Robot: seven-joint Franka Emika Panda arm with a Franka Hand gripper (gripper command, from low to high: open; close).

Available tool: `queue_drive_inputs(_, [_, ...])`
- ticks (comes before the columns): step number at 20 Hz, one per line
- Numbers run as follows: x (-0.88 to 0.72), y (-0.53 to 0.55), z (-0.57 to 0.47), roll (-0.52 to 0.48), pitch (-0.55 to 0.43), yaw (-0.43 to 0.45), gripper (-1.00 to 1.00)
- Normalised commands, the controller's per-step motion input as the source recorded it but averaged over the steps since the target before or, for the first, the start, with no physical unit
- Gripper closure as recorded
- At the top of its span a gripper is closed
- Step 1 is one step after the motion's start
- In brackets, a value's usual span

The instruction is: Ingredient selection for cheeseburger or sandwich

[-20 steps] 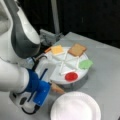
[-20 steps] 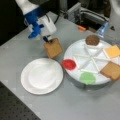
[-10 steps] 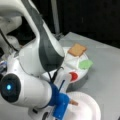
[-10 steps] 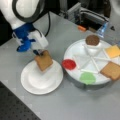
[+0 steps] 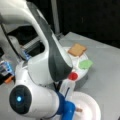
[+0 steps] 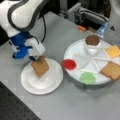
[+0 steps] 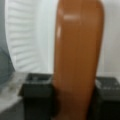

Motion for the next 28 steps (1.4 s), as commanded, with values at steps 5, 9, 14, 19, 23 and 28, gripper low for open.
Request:
queue_drive_inputs(5, [0.39, -0.06, 0.01, 0.279, -0.004, 0.097, 1.00])
queue_drive_inputs(9, [0.39, -0.15, 0.01, 0.214, 0.015, 0.097, -1.00])
queue_drive_inputs(14, [0.38, -0.20, 0.01, 0.188, 0.021, 0.104, -1.00])
queue_drive_inputs(19, [0.39, -0.17, 0.01, 0.186, 0.027, 0.118, -1.00])
queue_drive_inputs(23, [0.39, -0.14, 0.04, 0.182, 0.047, 0.116, -1.00])
queue_drive_inputs(28, [0.31, -0.08, 0.14, 0.145, 0.092, 0.070, -1.00])
